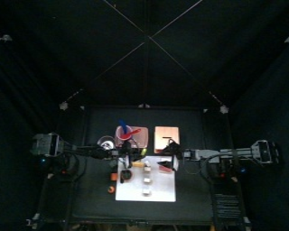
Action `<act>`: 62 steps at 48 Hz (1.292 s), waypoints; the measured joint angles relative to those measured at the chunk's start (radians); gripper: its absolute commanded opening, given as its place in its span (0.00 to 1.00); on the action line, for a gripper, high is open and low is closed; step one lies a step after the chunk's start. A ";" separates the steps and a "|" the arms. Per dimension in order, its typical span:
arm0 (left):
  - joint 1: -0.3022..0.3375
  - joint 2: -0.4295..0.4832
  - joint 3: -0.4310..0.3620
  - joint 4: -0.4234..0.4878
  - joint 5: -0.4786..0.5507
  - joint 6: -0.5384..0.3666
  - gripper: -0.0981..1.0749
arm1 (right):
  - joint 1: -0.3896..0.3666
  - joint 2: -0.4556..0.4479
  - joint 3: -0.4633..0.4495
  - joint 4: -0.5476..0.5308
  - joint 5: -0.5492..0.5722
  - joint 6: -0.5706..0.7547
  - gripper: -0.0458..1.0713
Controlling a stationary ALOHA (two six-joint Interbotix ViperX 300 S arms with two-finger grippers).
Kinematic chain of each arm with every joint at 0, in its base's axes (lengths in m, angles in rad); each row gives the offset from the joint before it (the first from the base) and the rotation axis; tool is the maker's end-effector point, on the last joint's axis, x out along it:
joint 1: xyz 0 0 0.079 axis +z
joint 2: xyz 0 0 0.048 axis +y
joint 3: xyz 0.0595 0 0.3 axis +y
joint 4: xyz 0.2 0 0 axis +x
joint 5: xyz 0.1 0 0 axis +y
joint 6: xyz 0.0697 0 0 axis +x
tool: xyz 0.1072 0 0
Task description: Put the spoon into the metal bowl
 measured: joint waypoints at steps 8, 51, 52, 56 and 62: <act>0.020 -0.009 0.032 0.002 0.002 0.000 0.49 | 0.000 0.000 0.008 0.000 0.000 0.000 0.90; 0.270 -0.529 0.503 0.017 0.044 0.104 0.49 | 0.015 0.055 0.041 0.031 -0.006 0.002 0.90; 0.285 -0.531 0.512 0.012 0.048 0.104 0.49 | 0.017 0.057 0.041 0.032 -0.006 0.002 0.90; 0.337 -0.534 0.540 -0.012 0.052 0.109 0.49 | 0.023 0.060 0.041 0.038 -0.006 0.002 0.90; 0.368 -0.535 0.558 -0.048 0.069 0.112 0.49 | 0.028 0.063 0.041 0.048 -0.006 0.002 0.90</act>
